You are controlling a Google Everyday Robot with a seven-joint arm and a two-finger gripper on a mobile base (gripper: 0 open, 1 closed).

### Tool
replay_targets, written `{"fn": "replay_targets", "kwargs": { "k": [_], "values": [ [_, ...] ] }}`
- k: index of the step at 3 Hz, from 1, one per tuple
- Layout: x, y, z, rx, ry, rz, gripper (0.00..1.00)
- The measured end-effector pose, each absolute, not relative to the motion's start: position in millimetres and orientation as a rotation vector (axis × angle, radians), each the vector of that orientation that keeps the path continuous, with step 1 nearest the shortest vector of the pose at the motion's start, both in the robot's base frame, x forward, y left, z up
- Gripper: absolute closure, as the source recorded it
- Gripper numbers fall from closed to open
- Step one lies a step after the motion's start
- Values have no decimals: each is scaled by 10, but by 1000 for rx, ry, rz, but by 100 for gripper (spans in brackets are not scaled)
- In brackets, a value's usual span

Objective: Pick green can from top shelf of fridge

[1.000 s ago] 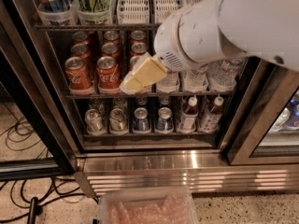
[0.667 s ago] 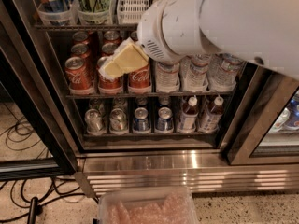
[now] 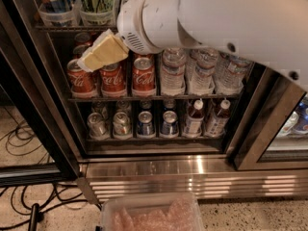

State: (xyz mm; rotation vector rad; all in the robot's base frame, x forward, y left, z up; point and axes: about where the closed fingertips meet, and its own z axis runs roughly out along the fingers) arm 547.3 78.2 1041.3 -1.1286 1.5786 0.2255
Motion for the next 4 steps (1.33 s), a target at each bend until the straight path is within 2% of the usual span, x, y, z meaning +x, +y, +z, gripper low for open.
{"fn": "replay_targets", "kwargs": {
  "k": [2,4],
  "values": [
    [5469,801,10444,-1100,1557,222,0],
    [5649,976,10456,-824,1514,311,0]
  ]
}}
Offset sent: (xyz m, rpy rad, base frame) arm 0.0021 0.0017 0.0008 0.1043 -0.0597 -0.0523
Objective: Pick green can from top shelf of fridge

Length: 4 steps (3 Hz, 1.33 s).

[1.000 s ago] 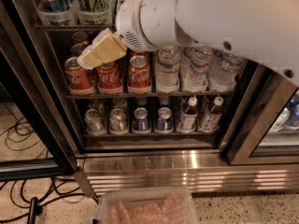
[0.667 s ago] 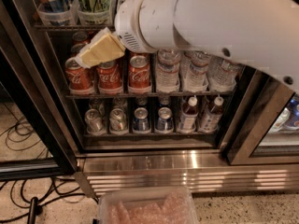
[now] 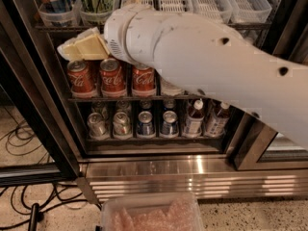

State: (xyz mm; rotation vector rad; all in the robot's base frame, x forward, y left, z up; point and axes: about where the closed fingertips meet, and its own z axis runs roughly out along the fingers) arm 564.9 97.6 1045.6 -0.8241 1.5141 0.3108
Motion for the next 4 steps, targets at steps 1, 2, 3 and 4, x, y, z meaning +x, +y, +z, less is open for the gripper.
{"fn": "replay_targets", "kwargs": {
  "k": [1,2,3,4],
  "values": [
    [5673,674,10536,-649,1500,309,0],
    [5686,417,10594,-503,1486,285,0],
    [5686,417,10594,-503,1485,285,0],
    [5690,452,10636,-488,1467,290,0]
  ]
}}
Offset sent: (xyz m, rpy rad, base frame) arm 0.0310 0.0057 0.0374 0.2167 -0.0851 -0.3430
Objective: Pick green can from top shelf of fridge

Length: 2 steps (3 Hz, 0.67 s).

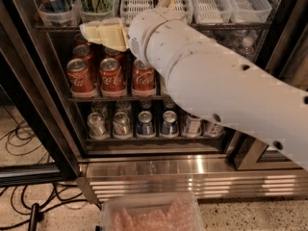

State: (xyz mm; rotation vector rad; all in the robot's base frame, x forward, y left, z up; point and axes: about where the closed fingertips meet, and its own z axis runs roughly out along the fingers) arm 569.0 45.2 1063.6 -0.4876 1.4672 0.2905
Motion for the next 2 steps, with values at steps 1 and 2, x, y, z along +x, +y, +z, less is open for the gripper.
{"fn": "replay_targets", "kwargs": {
  "k": [1,2],
  "values": [
    [5754,695,10667,-516,1443,335,17],
    [5802,914,10681,-552,1423,371,15]
  ]
}}
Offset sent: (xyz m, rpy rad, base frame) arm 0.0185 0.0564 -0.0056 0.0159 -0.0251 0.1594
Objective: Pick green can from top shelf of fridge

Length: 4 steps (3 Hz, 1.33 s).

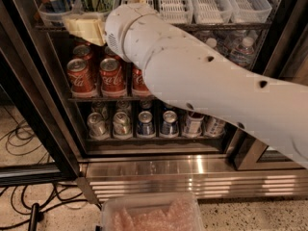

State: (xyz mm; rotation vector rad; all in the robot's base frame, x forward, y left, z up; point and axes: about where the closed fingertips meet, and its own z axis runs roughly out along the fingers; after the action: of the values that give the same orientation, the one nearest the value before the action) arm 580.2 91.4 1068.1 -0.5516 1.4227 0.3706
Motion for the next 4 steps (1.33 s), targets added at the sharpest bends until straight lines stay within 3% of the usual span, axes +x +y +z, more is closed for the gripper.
{"fn": "replay_targets", "kwargs": {
  "k": [2,3,4],
  "values": [
    [5864,1121,10669,-596,1399,390,20],
    [5880,1134,10630,-604,1396,363,14],
    [5985,1043,10556,-570,1397,298,14]
  ]
}}
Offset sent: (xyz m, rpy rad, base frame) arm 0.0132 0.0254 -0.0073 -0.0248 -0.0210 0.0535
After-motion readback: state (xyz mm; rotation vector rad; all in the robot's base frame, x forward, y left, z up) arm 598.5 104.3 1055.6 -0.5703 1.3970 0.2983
